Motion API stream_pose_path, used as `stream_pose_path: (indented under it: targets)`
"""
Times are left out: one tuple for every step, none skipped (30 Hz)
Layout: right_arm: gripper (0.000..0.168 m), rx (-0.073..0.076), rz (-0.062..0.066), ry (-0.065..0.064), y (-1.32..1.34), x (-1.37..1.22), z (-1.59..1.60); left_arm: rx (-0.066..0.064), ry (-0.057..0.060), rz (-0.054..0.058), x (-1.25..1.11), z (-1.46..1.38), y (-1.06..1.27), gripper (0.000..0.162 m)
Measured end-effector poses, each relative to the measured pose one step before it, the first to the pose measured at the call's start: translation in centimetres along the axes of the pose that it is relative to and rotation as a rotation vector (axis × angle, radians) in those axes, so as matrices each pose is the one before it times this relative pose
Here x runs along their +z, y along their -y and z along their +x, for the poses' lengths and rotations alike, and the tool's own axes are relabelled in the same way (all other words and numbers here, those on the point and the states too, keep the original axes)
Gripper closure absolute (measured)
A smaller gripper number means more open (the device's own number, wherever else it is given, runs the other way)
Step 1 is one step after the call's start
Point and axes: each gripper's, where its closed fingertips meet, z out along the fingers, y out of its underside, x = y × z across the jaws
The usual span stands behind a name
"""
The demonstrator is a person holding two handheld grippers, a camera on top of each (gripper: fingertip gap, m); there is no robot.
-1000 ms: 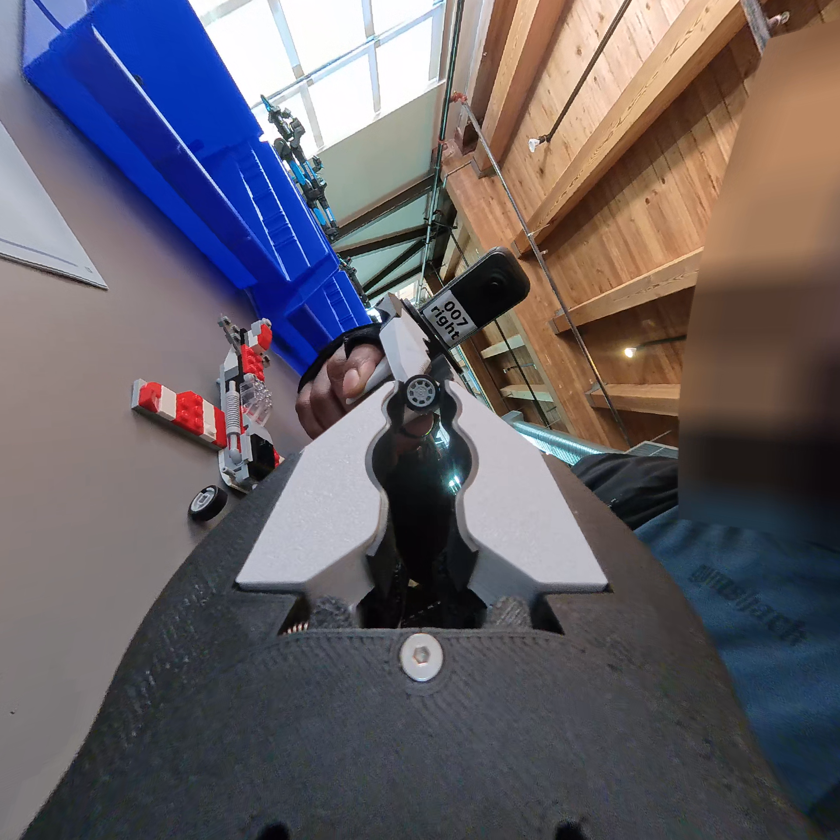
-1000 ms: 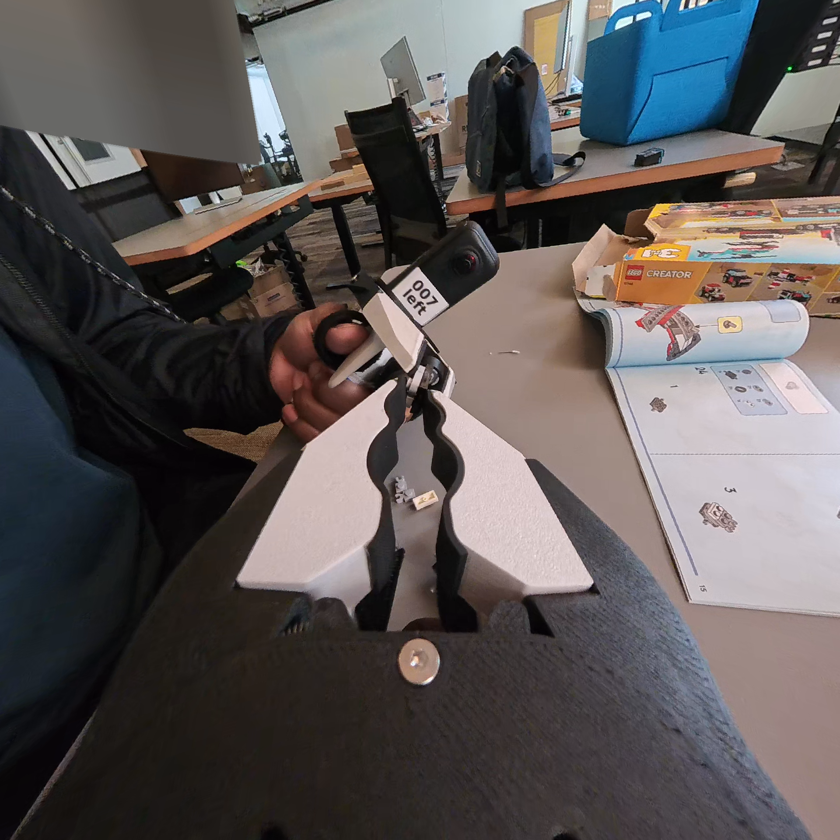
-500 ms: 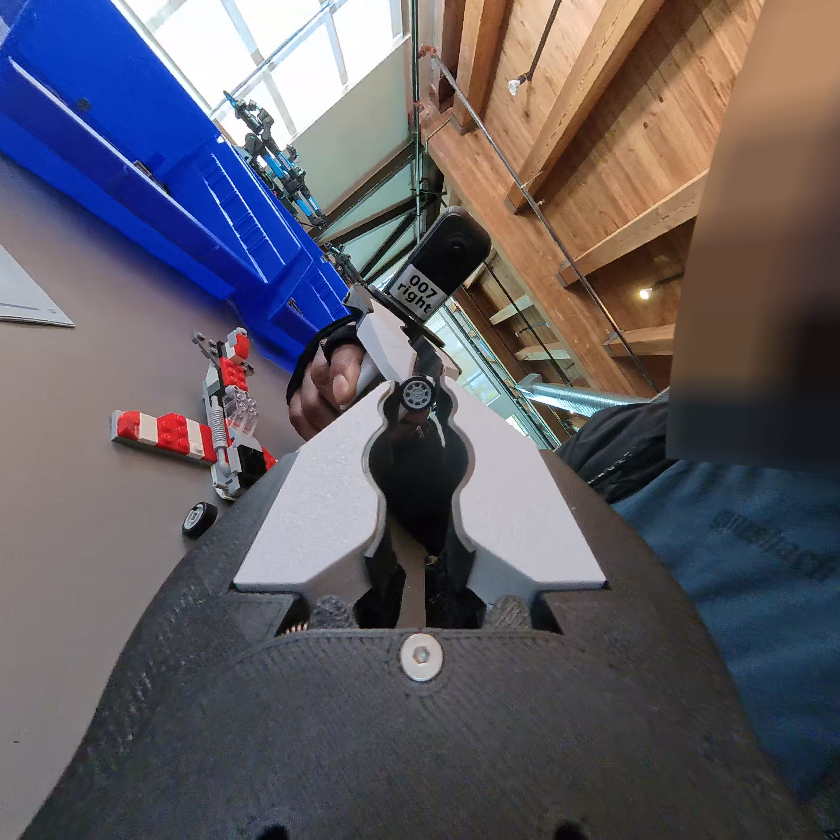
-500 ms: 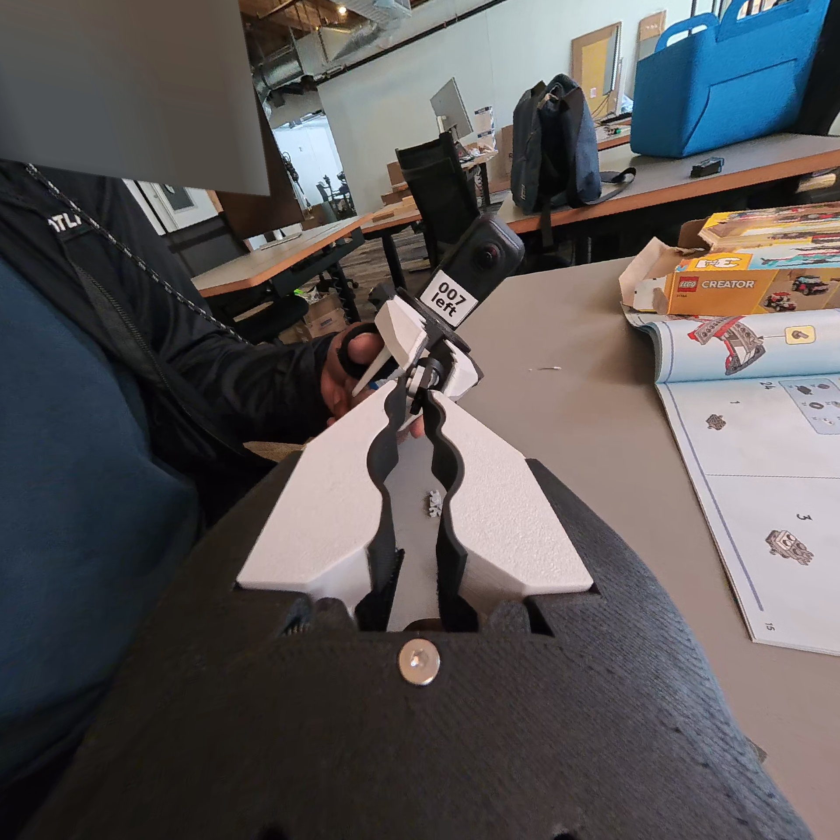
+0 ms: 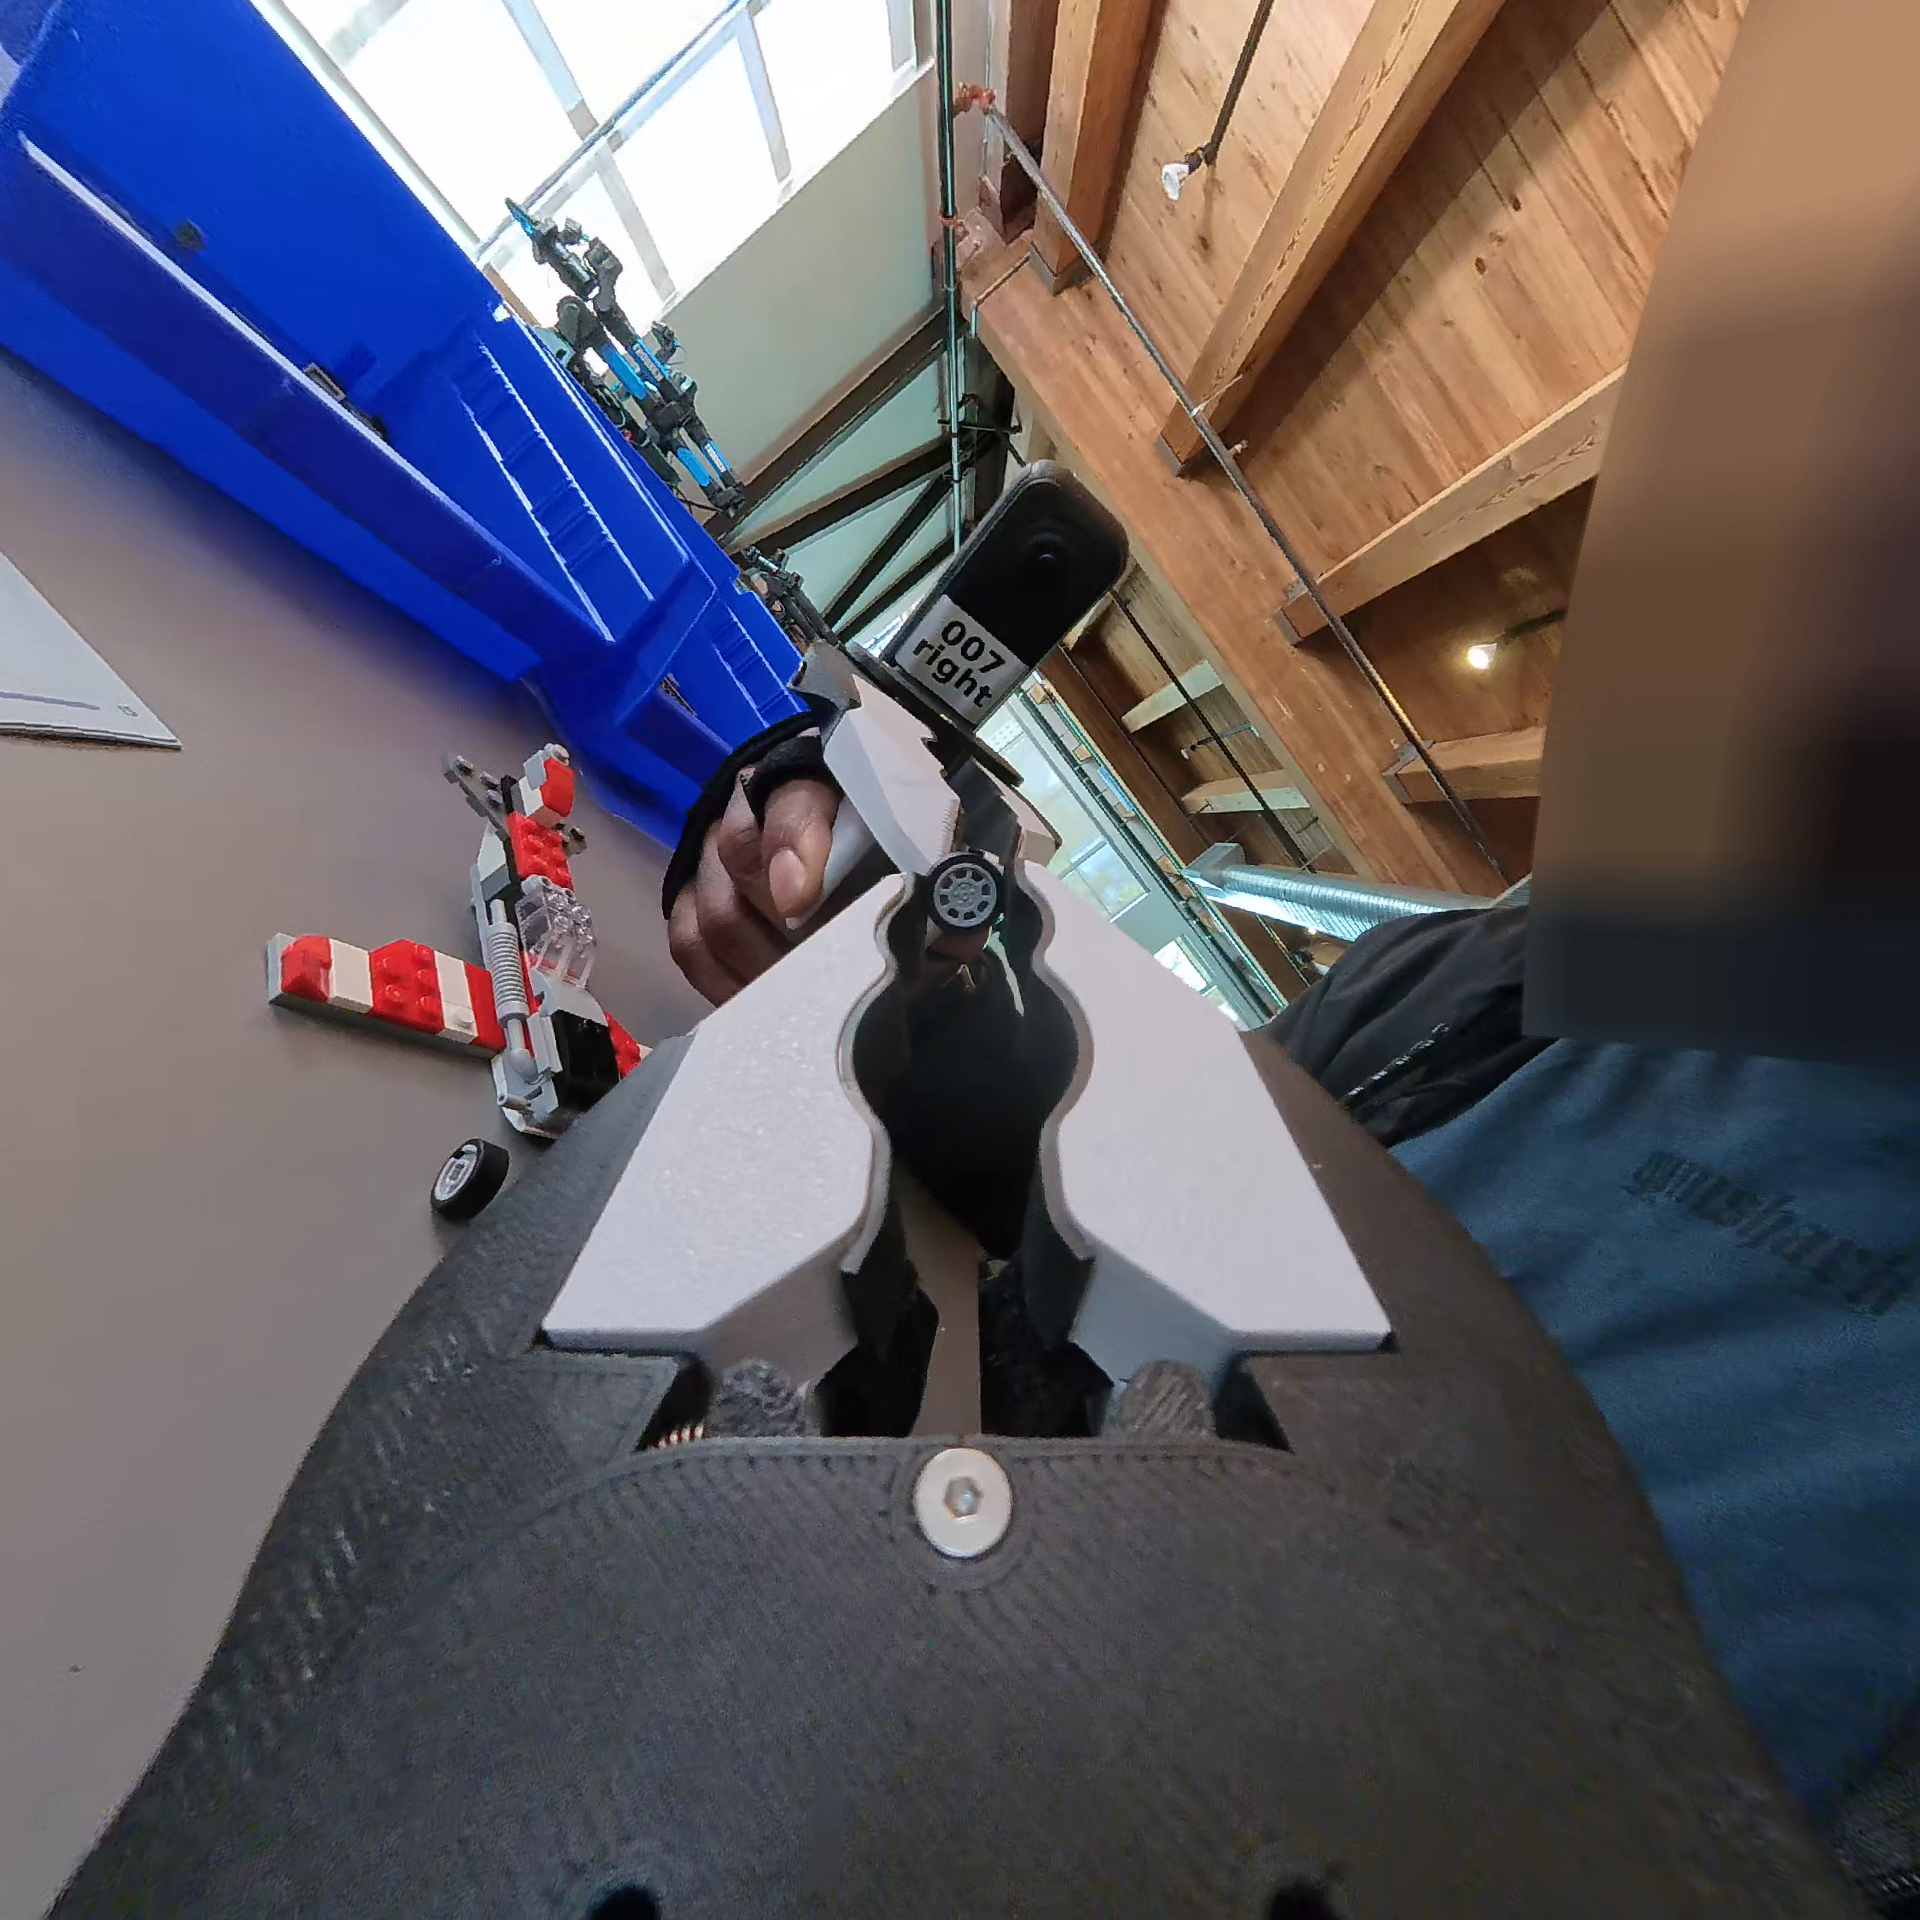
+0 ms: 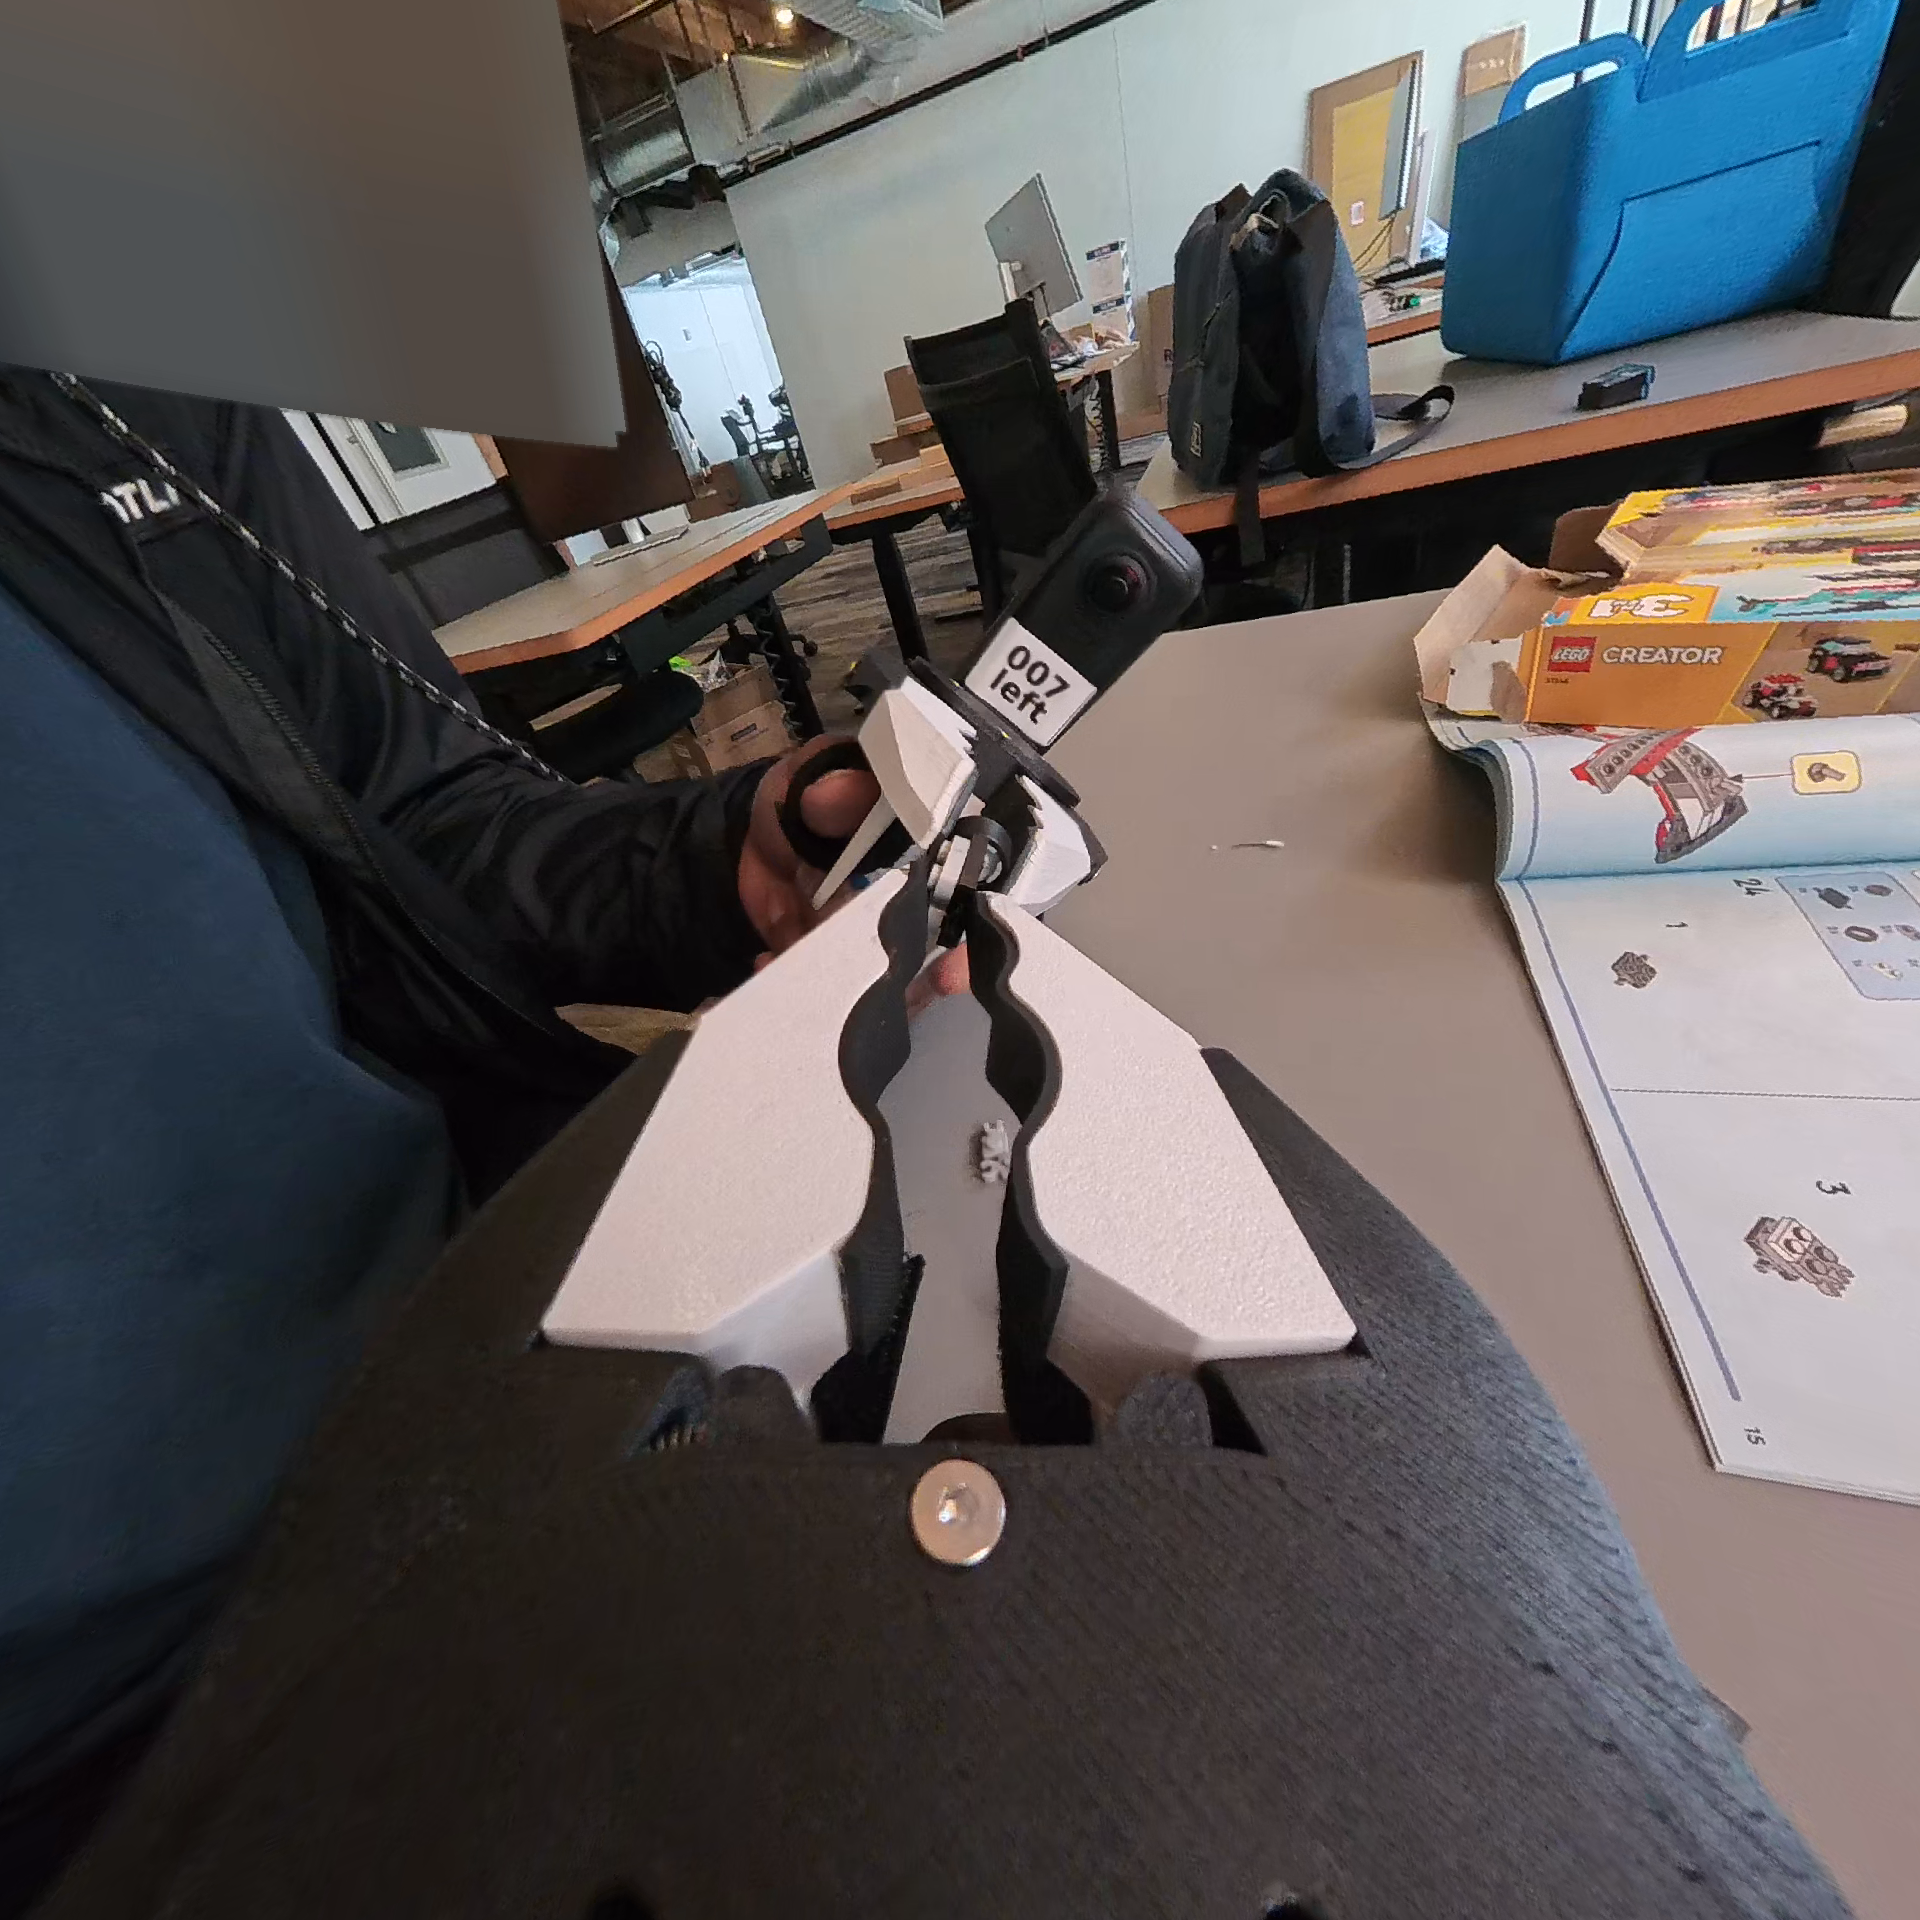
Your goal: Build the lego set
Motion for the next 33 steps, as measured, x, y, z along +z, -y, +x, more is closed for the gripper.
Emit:
stream_pose_path:
  targets:
    - [0.161, -0.0054, -0.0028, -0.0028, -0.004, 0.017, 0.002, -0.004, -0.0036, 0.0014, -0.012, 0.007, 0.006, 0.146]
    - [0.161, -0.004, -0.0025, -0.0023, -0.007, 0.008, -0.005, -0.004, -0.0033, 0.0011, -0.016, 0.007, -0.006, 0.147]
    - [0.161, -0.0021, -0.0026, -0.0014, -0.022, -0.005, 0.002, -0.0053, -0.0028, 0.0001, -0.013, -0.01, -0.012, 0.147]
    - [0.161, -0.002, -0.0022, -0.0007, -0.025, -0.004, 0.003, -0.0049, -0.0019, -0.0005, -0.013, -0.011, -0.01, 0.147]
    - [0.161, -0.0011, -0.002, 0.0002, -0.02, -0.004, -0.006, -0.0029, -0.0008, -0.0013, -0.002, -0.011, -0.014, 0.146]
    - [0.161, -0.0022, -0.0021, -0.0004, -0.024, -0.013, -0.001, -0.0009, 0.0, -0.0018, 0.007, -0.016, -0.021, 0.146]
    - [0.161, -0.0023, -0.0015, 0.0009, -0.014, 0.002, -0.017, 0.0019, -0.0001, -0.0029, -0.014, 0.017, -0.032, 0.146]
    - [0.161, -0.0028, -0.0023, 0.0005, -0.018, 0.008, -0.027, 0.0031, 0.0003, -0.0041, -0.019, 0.005, -0.035, 0.146]
    - [0.161, -0.0038, -0.0016, 0.0005, -0.013, 0.016, -0.04, 0.0032, -0.0001, -0.0046, -0.019, 0.032, -0.039, 0.147]
    - [0.161, -0.0009, -0.0004, 0.0021, 0.002, 0.019, -0.042, 0.0027, -0.0012, -0.0046, -0.022, 0.029, -0.042, 0.147]
    - [0.161, 0.0003, -0.0008, 0.0022, -0.002, 0.005, -0.043, 0.0022, -0.0004, -0.0041, -0.011, 0.027, -0.045, 0.147]
    - [0.161, 0.0005, -0.0024, 0.001, -0.041, 0.004, -0.012, 0.0016, 0.0009, -0.0031, -0.01, -0.017, -0.04, 0.147]
    - [0.161, 0.0007, -0.0011, 0.0016, -0.011, -0.001, -0.006, 0.0019, 0.0001, -0.0023, -0.003, 0.006, -0.031, 0.146]
    - [0.161, 0.0028, 0.0009, 0.0033, 0.006, -0.018, -0.037, 0.0036, -0.0006, -0.0023, 0.007, 0.018, -0.036, 0.147]
    - [0.161, 0.0022, 0.0006, 0.004, 0.004, -0.01, -0.042, 0.0072, 0.0007, -0.0042, 0.003, 0.024, -0.049, 0.147]
    - [0.161, 0.0009, -0.0014, 0.0032, -0.026, 0.011, -0.045, 0.0112, 0.0031, -0.0076, -0.019, 0.023, -0.073, 0.146]
    - [0.161, -0.0002, -0.0023, 0.0037, -0.043, 0.017, -0.064, 0.014, 0.005, -0.0106, -0.031, 0.021, -0.09, 0.146]
    - [0.161, -0.0029, -0.002, 0.0021, -0.024, 0.045, -0.061, 0.0134, 0.005, -0.011, -0.037, 0.042, -0.065, 0.146]
    - [0.161, -0.0006, 0.0002, 0.0036, 0.009, 0.047, -0.081, 0.0098, 0.0028, -0.0091, -0.052, 0.061, -0.048, 0.146]
    - [0.161, -0.0004, -0.0008, 0.0019, -0.003, 0.038, -0.049, 0.0064, 0.0027, -0.0071, -0.039, 0.028, -0.044, 0.146]
    - [0.161, -0.0015, -0.0027, -0.0006, -0.039, 0.025, -0.004, 0.0018, 0.0033, -0.0046, -0.034, -0.014, -0.038, 0.146]
    - [0.161, -0.0014, -0.0024, -0.0019, -0.042, 0.006, 0.032, -0.0025, 0.0021, -0.0012, -0.02, -0.039, -0.013, 0.146]
    - [0.161, -0.0016, -0.0016, -0.0033, -0.023, 0.0, 0.05, -0.0072, -0.0002, 0.0021, -0.019, -0.053, 0.007, 0.146]
    - [0.161, -0.0016, -0.0013, -0.0035, -0.029, 0.003, 0.054, -0.0091, -0.0023, 0.0039, -0.014, -0.062, 0.017, 0.146]
    - [0.161, -0.002, -0.0014, -0.0028, -0.024, -0.007, 0.034, -0.0081, -0.004, 0.0034, -0.006, -0.038, 0.016, 0.146]
    - [0.161, -0.0016, -0.0003, 0.0001, 0.003, -0.011, -0.004, -0.0038, -0.0048, 0.0017, -0.001, 0.013, -0.003, 0.146]
    - [0.161, -0.002, 0.002, 0.0019, 0.04, 0.007, -0.047, 0.0021, -0.0046, -0.0004, 0.008, 0.063, -0.009, 0.146]
    - [0.161, -0.0027, 0.0023, 0.0039, 0.05, 0.002, -0.094, 0.0058, -0.0047, -0.0024, -0.009, 0.097, -0.027, 0.146]
    - [0.161, -0.0014, 0.0011, 0.004, 0.04, 0.02, -0.08, 0.0071, -0.0041, -0.0032, -0.003, 0.092, -0.042, 0.146]
    - [0.161, -0.0002, 0.0014, 0.0049, 0.015, 0.004, -0.087, 0.0081, -0.0032, -0.0033, -0.004, 0.078, -0.049, 0.146]
    - [0.161, 0.0036, 0.0035, 0.0059, 0.042, 0.012, -0.087, 0.009, -0.0028, -0.0023, -0.013, 0.09, -0.025, 0.146]
    - [0.161, 0.005, 0.0036, 0.0056, 0.041, 0.017, -0.061, 0.0101, -0.0021, -0.0014, -0.008, 0.079, -0.02, 0.146]
    - [0.161, 0.0059, 0.0053, 0.0067, 0.057, 0.018, -0.073, 0.0112, -0.0016, -0.0017, -0.015, 0.08, -0.007, 0.146]
